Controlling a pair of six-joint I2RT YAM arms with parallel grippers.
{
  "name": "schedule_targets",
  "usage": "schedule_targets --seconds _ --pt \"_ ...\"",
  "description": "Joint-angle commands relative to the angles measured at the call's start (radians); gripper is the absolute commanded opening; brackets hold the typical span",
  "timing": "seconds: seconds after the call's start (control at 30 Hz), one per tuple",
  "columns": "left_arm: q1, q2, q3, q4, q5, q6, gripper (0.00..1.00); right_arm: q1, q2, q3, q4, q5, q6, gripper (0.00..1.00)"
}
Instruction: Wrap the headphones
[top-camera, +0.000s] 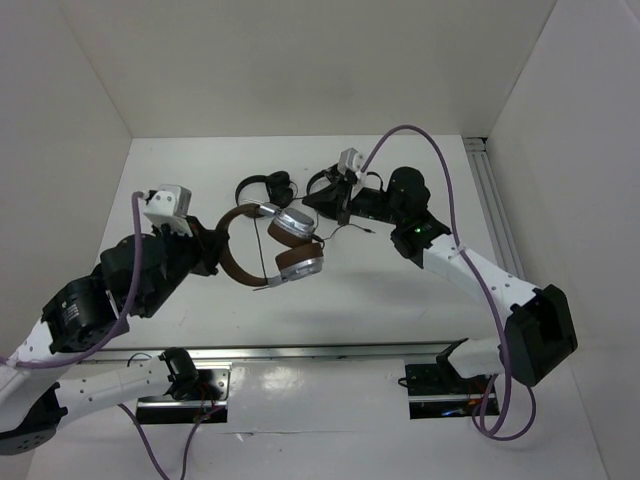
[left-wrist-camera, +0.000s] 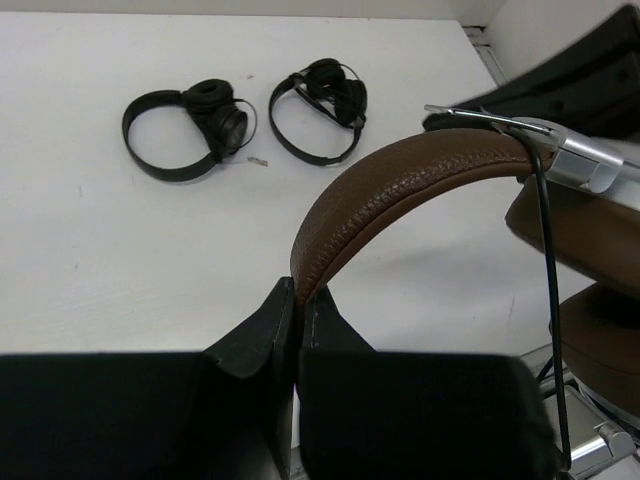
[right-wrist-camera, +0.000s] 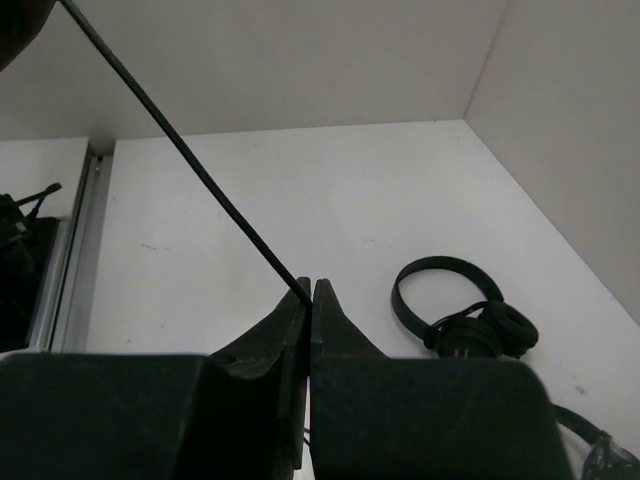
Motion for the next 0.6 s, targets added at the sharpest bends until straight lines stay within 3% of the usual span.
schedule_targets --seconds 0.0,0.17,0.4,0.57 --pt "-0.002 -0.040 0.098 0.041 -0.179 -0.177 0.00 -0.004 -0.019 -0.088 0.080 0.057 0.056 0.00" --pt "-0.002 -0.063 0.098 0.070 -0.179 -0.237 0.00 0.057 -0.048 -0.171 0.141 0.122 0.056 0.01" --pt "-0.002 -0.083 0.089 0.142 -0.184 -0.314 0.00 0.123 -0.010 -0.191 0.190 0.122 0.091 0.14" --pt "-0.002 -0.060 0.133 0.177 -0.228 -0.337 0.00 0.155 -0.001 -0.283 0.357 0.060 0.195 0.16"
